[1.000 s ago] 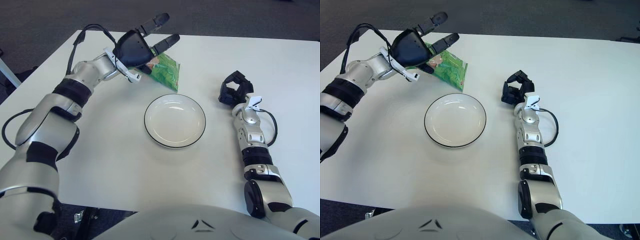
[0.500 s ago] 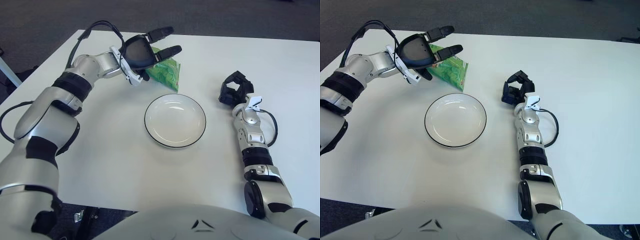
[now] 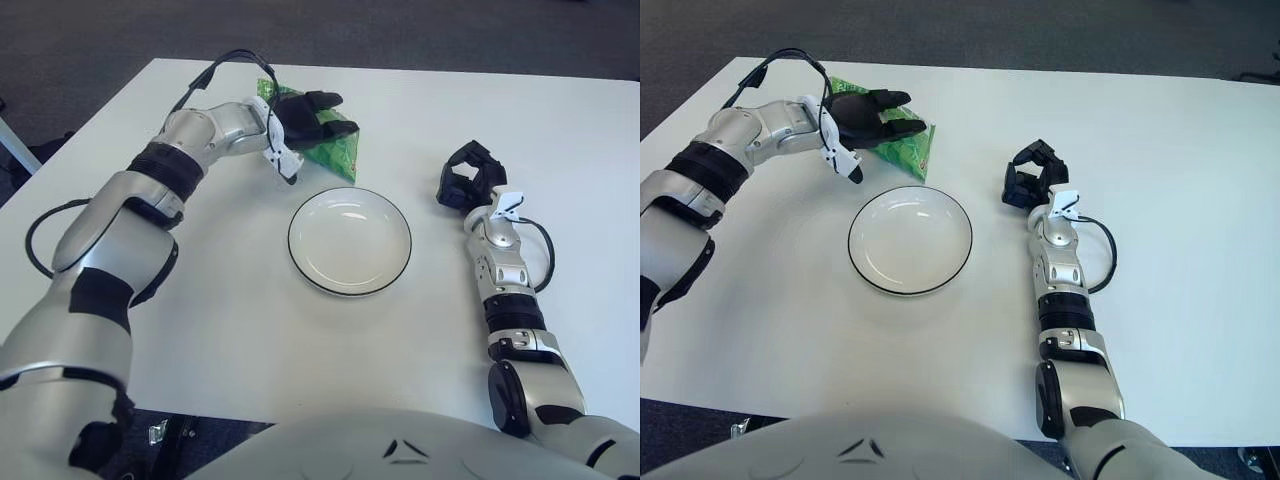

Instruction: Put the snack into the plate.

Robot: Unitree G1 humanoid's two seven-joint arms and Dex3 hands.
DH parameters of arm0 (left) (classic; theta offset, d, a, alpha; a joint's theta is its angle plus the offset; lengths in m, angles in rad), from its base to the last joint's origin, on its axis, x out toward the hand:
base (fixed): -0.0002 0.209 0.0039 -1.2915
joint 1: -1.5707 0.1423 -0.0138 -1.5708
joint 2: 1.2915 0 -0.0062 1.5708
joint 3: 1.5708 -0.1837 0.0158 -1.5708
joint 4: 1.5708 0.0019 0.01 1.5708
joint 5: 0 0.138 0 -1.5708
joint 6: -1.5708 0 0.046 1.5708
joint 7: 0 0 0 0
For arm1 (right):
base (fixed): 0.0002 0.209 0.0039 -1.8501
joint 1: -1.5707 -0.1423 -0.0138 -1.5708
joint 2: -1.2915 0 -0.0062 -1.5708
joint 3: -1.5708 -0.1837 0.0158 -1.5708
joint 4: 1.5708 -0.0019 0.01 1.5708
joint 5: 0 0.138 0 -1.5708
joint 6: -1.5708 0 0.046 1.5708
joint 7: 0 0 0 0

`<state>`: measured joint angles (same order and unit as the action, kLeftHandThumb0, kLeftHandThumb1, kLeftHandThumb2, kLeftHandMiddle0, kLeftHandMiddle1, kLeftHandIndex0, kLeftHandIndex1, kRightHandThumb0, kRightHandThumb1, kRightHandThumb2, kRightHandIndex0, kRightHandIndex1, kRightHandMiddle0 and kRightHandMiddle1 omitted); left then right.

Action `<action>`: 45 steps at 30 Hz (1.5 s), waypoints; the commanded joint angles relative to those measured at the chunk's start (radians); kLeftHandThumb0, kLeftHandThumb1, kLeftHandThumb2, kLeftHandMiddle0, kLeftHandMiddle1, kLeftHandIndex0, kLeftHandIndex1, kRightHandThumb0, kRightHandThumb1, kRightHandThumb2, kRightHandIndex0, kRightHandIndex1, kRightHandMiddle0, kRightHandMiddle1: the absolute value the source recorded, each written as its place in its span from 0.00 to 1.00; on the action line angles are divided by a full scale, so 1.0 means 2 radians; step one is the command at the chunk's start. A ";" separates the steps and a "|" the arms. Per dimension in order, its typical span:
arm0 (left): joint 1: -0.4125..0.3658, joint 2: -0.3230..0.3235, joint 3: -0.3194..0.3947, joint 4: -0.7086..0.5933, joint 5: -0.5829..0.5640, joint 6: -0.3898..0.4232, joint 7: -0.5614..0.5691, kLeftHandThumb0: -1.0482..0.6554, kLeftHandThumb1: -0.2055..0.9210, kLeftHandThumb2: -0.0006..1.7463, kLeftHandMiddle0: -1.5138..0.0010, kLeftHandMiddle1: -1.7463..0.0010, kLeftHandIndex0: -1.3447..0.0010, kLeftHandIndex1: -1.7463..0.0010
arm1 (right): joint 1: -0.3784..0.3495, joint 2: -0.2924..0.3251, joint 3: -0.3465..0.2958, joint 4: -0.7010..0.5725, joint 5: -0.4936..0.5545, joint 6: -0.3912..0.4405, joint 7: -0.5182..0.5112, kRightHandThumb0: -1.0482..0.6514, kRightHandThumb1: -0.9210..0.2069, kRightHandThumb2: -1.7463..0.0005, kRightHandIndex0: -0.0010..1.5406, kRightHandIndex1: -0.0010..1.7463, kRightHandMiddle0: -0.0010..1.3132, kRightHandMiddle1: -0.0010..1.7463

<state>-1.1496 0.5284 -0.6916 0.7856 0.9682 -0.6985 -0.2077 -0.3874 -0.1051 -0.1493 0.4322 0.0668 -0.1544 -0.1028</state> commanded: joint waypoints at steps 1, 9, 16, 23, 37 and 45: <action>-0.012 -0.001 0.014 -0.011 -0.021 0.019 -0.045 0.02 0.86 0.13 1.00 1.00 1.00 1.00 | 0.049 0.022 0.001 0.024 0.005 0.003 0.002 0.33 0.57 0.22 0.83 1.00 0.49 1.00; -0.007 -0.010 0.019 -0.023 -0.023 0.044 -0.073 0.02 0.85 0.12 1.00 1.00 1.00 1.00 | 0.051 0.022 0.000 0.021 0.006 0.004 0.006 0.33 0.57 0.22 0.83 1.00 0.49 1.00; -0.007 -0.023 0.014 -0.003 -0.004 0.071 -0.032 0.01 0.86 0.11 1.00 1.00 1.00 1.00 | 0.051 0.022 -0.001 0.020 0.006 0.005 0.008 0.33 0.57 0.22 0.83 1.00 0.49 1.00; -0.012 -0.037 0.002 0.038 0.043 0.113 0.098 0.01 0.87 0.11 1.00 1.00 1.00 1.00 | 0.053 0.023 -0.001 0.017 0.006 0.008 0.005 0.33 0.57 0.22 0.83 1.00 0.49 1.00; -0.008 -0.049 -0.011 0.097 0.067 0.129 0.303 0.00 0.95 0.11 1.00 1.00 1.00 1.00 | 0.058 0.024 0.000 0.007 0.006 0.015 0.007 0.33 0.57 0.22 0.83 1.00 0.49 1.00; -0.010 -0.048 -0.016 0.106 0.067 0.133 0.337 0.00 0.98 0.10 1.00 1.00 1.00 1.00 | 0.059 0.024 0.000 0.004 0.006 0.018 0.009 0.33 0.57 0.22 0.83 1.00 0.49 1.00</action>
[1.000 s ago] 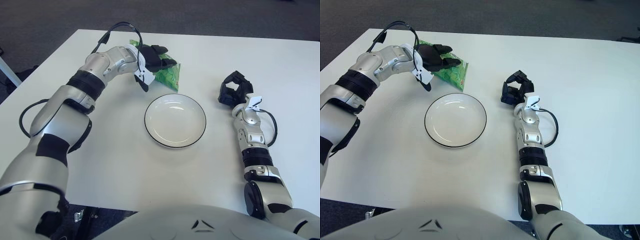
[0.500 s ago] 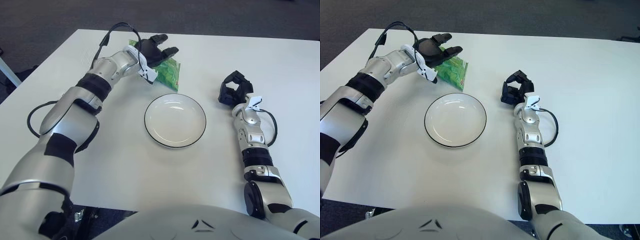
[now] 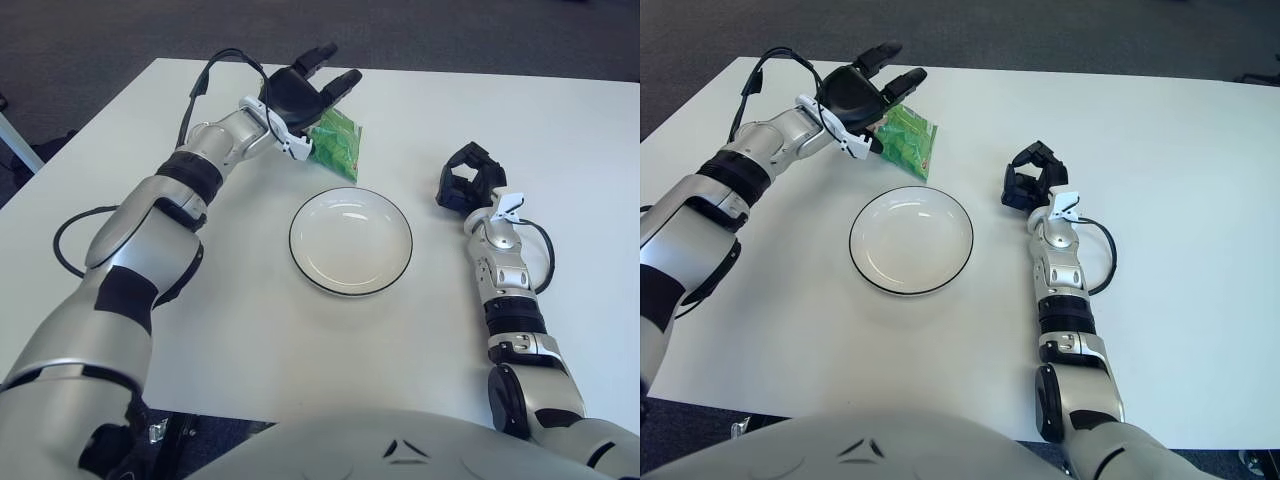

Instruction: Put the snack into the plate.

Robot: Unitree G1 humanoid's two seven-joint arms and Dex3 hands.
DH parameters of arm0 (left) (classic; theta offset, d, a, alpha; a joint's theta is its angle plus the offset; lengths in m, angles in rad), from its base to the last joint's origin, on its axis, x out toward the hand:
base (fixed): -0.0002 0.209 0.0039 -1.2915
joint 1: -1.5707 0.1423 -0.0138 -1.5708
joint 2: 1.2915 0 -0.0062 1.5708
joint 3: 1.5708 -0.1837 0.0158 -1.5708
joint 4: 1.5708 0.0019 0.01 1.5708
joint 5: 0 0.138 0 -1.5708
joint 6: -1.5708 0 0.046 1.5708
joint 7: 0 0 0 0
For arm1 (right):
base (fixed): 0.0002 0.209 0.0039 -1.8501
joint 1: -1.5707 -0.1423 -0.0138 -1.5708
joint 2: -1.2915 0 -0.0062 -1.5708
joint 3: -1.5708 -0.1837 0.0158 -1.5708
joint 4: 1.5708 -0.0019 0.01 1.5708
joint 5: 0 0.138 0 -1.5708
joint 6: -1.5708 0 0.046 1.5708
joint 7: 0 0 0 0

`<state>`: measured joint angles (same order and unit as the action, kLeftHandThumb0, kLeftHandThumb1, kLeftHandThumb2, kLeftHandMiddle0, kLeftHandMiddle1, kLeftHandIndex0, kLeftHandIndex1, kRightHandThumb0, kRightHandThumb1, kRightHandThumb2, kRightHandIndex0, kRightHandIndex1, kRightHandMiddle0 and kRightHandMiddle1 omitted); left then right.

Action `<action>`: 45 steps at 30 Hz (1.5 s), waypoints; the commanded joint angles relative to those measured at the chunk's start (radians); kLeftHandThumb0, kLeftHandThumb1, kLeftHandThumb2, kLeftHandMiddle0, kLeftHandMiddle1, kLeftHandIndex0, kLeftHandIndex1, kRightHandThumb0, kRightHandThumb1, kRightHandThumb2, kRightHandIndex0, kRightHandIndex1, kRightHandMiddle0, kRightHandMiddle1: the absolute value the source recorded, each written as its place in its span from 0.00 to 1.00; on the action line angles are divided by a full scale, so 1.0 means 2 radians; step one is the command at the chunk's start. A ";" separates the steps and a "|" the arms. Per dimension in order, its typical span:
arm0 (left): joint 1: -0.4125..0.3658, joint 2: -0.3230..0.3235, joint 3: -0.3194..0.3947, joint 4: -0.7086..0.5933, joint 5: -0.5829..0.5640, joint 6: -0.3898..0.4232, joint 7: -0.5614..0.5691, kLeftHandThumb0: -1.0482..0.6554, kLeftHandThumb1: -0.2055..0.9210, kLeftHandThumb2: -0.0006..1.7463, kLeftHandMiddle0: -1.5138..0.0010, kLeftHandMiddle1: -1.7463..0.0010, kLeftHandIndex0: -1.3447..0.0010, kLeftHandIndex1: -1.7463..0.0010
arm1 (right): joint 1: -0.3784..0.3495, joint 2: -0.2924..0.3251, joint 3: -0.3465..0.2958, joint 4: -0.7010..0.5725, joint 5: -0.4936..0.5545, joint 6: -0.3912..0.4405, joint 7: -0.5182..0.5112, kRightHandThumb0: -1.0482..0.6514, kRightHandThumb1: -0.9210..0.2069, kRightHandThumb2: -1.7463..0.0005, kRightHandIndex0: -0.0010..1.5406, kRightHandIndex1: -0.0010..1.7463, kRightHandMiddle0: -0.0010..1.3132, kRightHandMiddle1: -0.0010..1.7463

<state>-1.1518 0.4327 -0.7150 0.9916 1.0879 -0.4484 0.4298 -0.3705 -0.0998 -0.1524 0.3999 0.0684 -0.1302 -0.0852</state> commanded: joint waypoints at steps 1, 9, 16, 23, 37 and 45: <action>-0.008 0.000 -0.005 0.003 0.008 0.012 0.023 0.00 0.98 0.10 1.00 1.00 1.00 1.00 | 0.050 0.022 0.002 0.019 0.005 0.006 0.001 0.33 0.57 0.22 0.83 1.00 0.49 1.00; -0.009 -0.007 -0.013 0.010 0.019 0.047 0.049 0.00 1.00 0.10 1.00 1.00 1.00 1.00 | 0.050 0.021 0.001 0.020 0.004 0.008 0.002 0.33 0.57 0.22 0.83 1.00 0.49 1.00; -0.013 -0.011 -0.016 0.020 0.011 0.049 0.029 0.00 0.99 0.09 1.00 1.00 1.00 1.00 | 0.052 0.021 0.002 0.015 0.004 0.010 0.002 0.33 0.56 0.22 0.83 1.00 0.49 1.00; -0.023 -0.016 -0.015 0.037 -0.006 0.027 -0.033 0.00 0.98 0.08 1.00 1.00 1.00 1.00 | 0.052 0.020 0.003 0.012 0.001 0.014 0.000 0.33 0.56 0.23 0.83 1.00 0.49 1.00; -0.048 -0.048 -0.021 0.099 -0.020 0.035 -0.105 0.00 0.97 0.06 1.00 1.00 1.00 1.00 | 0.056 0.019 0.006 0.004 0.001 0.018 0.003 0.33 0.56 0.23 0.83 1.00 0.49 1.00; -0.057 -0.063 -0.017 0.125 -0.036 0.034 -0.150 0.01 0.95 0.05 1.00 1.00 1.00 1.00 | 0.059 0.020 0.008 -0.005 0.000 0.026 0.002 0.33 0.56 0.23 0.83 1.00 0.49 1.00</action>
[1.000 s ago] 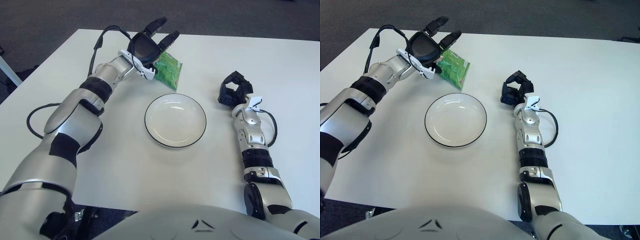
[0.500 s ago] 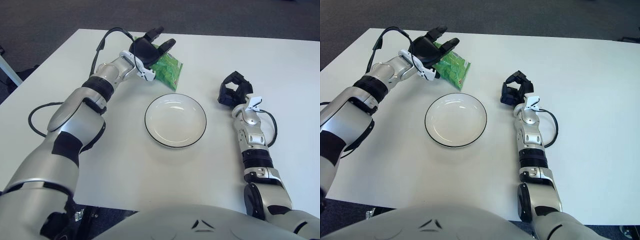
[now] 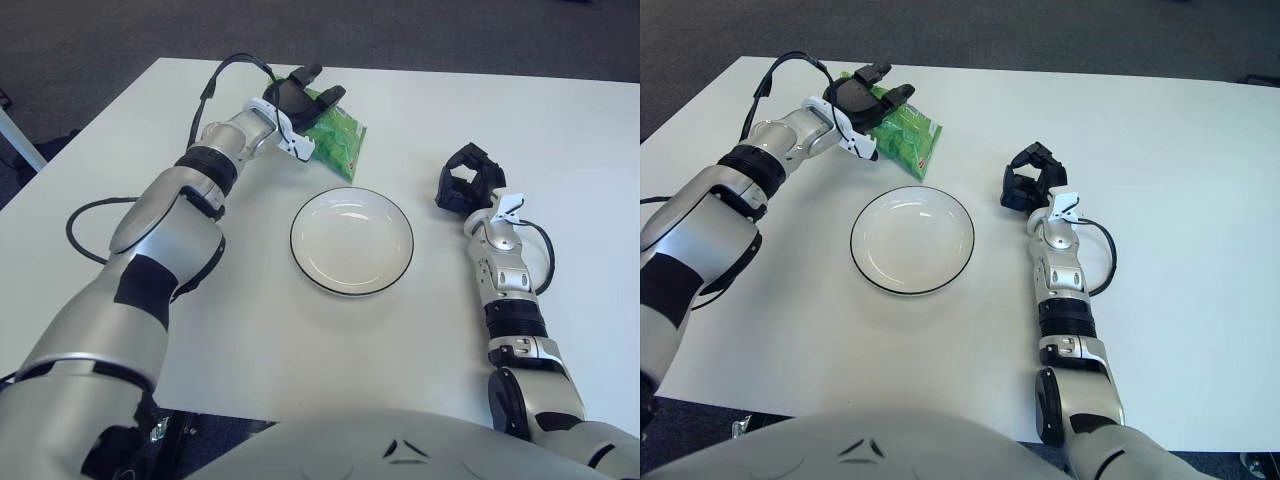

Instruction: Put the snack into the plate.

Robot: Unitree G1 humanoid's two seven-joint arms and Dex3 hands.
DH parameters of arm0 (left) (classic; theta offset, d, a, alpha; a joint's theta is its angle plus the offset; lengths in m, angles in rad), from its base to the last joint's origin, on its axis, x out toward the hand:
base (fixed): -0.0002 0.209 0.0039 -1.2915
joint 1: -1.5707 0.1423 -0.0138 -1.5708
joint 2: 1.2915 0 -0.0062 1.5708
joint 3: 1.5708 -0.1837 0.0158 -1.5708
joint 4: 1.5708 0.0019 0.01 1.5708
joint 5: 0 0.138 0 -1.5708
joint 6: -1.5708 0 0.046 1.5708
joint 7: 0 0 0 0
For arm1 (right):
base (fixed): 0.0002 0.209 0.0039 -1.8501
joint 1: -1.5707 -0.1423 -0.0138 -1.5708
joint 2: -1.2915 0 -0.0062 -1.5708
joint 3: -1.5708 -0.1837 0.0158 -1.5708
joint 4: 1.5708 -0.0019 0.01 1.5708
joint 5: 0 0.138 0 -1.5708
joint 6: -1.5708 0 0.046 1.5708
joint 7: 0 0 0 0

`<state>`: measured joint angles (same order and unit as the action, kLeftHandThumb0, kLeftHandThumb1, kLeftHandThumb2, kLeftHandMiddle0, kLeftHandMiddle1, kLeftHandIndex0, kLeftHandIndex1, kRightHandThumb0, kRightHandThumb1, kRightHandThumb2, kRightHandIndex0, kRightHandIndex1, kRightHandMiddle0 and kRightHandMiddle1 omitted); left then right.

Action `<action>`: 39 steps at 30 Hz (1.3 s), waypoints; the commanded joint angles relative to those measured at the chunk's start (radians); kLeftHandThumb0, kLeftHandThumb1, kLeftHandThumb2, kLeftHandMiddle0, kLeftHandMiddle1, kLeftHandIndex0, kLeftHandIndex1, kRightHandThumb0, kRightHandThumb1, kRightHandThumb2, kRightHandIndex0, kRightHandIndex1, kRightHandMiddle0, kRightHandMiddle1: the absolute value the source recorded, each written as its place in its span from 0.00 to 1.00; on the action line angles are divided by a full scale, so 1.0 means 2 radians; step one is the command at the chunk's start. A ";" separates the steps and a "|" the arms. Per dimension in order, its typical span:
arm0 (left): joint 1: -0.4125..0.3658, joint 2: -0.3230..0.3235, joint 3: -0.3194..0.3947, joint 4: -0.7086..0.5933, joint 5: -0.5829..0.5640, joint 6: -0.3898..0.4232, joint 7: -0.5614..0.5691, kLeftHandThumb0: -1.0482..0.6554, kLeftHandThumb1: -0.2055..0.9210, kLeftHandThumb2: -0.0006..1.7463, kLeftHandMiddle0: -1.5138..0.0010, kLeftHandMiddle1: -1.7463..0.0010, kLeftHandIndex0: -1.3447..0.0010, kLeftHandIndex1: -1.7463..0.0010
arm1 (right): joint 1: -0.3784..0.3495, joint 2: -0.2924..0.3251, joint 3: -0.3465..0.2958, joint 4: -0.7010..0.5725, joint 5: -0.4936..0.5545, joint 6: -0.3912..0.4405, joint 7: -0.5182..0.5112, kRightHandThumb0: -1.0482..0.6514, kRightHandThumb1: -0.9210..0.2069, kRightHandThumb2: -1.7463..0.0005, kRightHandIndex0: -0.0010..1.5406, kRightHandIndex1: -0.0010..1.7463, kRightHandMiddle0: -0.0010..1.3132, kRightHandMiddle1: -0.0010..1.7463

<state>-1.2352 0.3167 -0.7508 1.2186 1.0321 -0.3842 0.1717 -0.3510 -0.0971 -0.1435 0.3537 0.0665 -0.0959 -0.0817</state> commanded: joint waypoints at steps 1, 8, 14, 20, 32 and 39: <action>-0.016 -0.006 0.001 0.015 -0.011 0.003 -0.027 0.01 0.95 0.05 1.00 1.00 1.00 1.00 | 0.050 0.019 0.004 0.018 0.001 0.010 0.001 0.33 0.56 0.23 0.83 1.00 0.49 1.00; -0.015 -0.026 -0.003 0.041 -0.016 0.028 -0.032 0.03 0.94 0.04 1.00 1.00 1.00 1.00 | 0.053 0.019 0.005 0.013 0.004 0.009 0.006 0.33 0.56 0.23 0.83 1.00 0.48 1.00; -0.003 -0.041 -0.015 0.061 -0.006 0.064 0.004 0.07 0.95 0.05 0.97 0.99 1.00 1.00 | 0.060 0.019 0.008 0.003 0.002 0.013 0.008 0.33 0.56 0.23 0.83 1.00 0.48 1.00; 0.012 -0.040 -0.025 0.065 -0.004 0.074 0.038 0.11 0.89 0.13 0.97 0.65 1.00 0.87 | 0.068 0.018 0.013 -0.011 -0.003 0.017 0.008 0.33 0.56 0.23 0.83 1.00 0.48 1.00; 0.039 -0.034 -0.014 0.064 -0.020 0.088 0.121 0.73 0.56 0.60 0.73 0.05 0.91 0.07 | 0.077 0.016 0.016 -0.032 -0.003 0.032 0.009 0.33 0.55 0.23 0.82 1.00 0.48 1.00; 0.049 -0.028 0.005 0.062 -0.047 0.064 0.132 0.63 0.48 0.71 0.57 0.10 0.72 0.00 | 0.079 0.014 0.016 -0.036 -0.001 0.034 0.014 0.33 0.55 0.23 0.83 1.00 0.48 1.00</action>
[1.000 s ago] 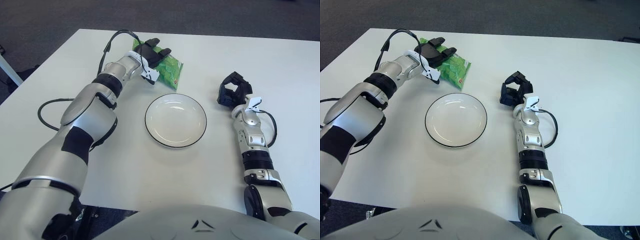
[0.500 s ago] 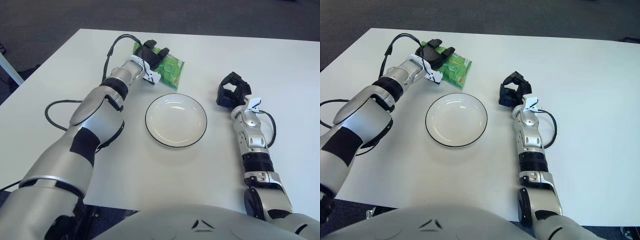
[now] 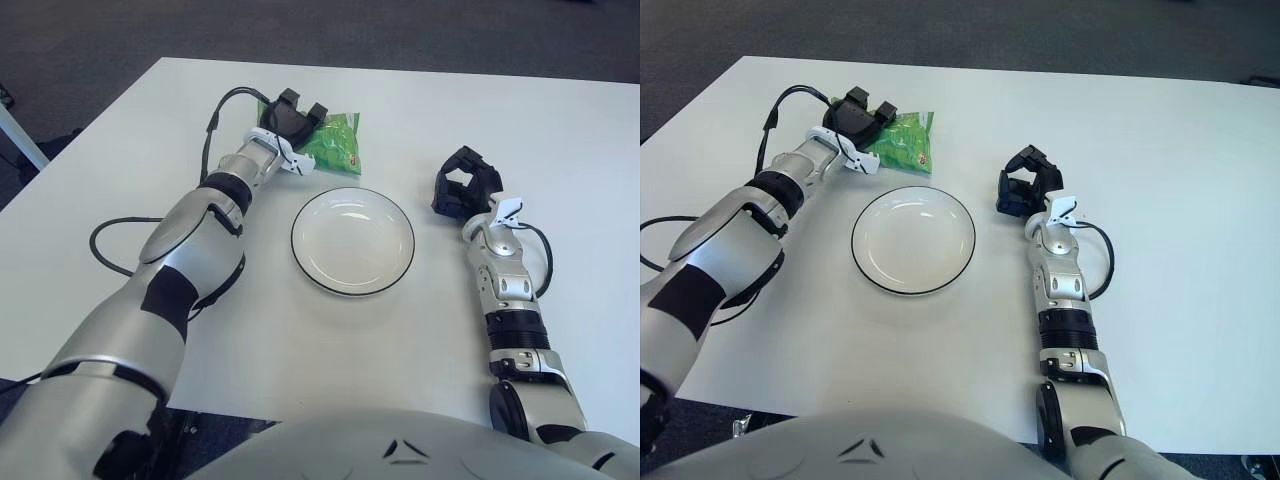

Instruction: Put the snack into the plate.

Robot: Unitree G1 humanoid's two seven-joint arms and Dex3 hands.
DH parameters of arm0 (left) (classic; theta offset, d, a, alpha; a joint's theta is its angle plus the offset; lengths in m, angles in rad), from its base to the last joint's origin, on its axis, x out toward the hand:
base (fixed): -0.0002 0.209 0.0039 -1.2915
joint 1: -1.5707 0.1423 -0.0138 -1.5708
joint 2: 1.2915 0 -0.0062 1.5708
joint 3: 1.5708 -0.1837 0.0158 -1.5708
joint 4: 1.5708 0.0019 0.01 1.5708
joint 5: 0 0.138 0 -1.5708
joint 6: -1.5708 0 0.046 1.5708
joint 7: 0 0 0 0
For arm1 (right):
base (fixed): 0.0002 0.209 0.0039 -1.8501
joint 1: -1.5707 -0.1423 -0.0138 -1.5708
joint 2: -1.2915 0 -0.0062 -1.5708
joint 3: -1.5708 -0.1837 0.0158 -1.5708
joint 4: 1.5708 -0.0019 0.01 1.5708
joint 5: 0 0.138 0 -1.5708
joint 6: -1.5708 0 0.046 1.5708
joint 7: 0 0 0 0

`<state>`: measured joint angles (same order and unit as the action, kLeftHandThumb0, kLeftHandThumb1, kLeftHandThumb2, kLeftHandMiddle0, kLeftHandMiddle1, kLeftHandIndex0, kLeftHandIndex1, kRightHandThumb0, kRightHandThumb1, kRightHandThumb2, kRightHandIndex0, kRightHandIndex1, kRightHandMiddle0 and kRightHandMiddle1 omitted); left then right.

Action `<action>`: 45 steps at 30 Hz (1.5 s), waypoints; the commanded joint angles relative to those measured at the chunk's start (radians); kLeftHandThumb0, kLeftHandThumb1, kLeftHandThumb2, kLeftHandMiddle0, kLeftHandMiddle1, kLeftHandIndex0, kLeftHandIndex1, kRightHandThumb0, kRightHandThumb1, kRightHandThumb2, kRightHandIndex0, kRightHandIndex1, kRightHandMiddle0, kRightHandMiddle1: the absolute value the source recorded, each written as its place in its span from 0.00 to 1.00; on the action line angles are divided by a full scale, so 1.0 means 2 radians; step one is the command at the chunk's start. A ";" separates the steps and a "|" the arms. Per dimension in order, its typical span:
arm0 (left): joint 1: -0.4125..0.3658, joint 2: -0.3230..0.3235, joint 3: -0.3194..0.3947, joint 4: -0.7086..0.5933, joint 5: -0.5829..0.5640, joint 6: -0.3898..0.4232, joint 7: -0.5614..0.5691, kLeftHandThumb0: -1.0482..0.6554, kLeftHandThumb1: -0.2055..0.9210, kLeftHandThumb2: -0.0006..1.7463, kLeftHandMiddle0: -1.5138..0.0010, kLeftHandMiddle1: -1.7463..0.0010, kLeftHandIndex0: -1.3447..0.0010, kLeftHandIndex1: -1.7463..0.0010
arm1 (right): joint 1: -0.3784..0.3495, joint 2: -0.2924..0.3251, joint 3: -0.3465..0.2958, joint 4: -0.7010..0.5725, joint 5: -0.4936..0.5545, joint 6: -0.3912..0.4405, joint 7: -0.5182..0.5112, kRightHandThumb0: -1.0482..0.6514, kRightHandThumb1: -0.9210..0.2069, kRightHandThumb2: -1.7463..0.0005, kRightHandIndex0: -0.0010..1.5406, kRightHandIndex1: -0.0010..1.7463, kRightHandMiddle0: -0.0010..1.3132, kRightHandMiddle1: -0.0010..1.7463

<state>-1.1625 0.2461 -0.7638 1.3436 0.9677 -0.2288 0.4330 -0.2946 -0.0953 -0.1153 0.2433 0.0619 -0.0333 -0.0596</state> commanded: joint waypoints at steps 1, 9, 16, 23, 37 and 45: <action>0.014 0.008 0.014 0.000 -0.018 -0.016 0.000 0.63 0.46 0.72 0.55 0.11 0.71 0.00 | 0.051 0.013 0.001 0.018 0.002 0.003 0.004 0.33 0.55 0.23 0.83 1.00 0.48 1.00; 0.019 0.018 0.023 0.000 -0.033 -0.026 -0.007 0.61 0.36 0.80 0.48 0.12 0.65 0.00 | 0.052 0.013 0.000 0.016 0.002 0.006 0.006 0.33 0.56 0.23 0.83 1.00 0.48 1.00; 0.009 0.023 0.037 -0.016 -0.046 -0.019 -0.010 0.61 0.24 0.88 0.42 0.11 0.58 0.00 | 0.051 0.011 0.002 0.016 -0.003 0.008 0.005 0.33 0.56 0.23 0.83 1.00 0.48 1.00; 0.003 0.035 0.050 -0.033 -0.058 -0.037 0.016 0.61 0.21 0.92 0.43 0.06 0.56 0.00 | 0.050 0.009 0.002 0.016 -0.002 0.010 0.007 0.33 0.56 0.23 0.83 1.00 0.49 1.00; -0.005 0.083 0.104 -0.127 -0.085 -0.144 0.093 0.61 0.21 0.94 0.44 0.04 0.56 0.00 | 0.040 0.005 0.000 0.029 -0.004 0.012 0.008 0.33 0.57 0.22 0.83 1.00 0.49 1.00; 0.024 0.106 0.127 -0.224 -0.081 -0.166 0.110 0.61 0.22 0.93 0.44 0.04 0.56 0.00 | 0.034 0.001 0.002 0.041 -0.010 0.011 0.007 0.32 0.57 0.22 0.83 1.00 0.49 1.00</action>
<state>-1.1464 0.4295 -0.5351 0.9934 0.8026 -0.5478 0.6287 -0.2991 -0.1048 -0.1154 0.2562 0.0585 -0.0325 -0.0430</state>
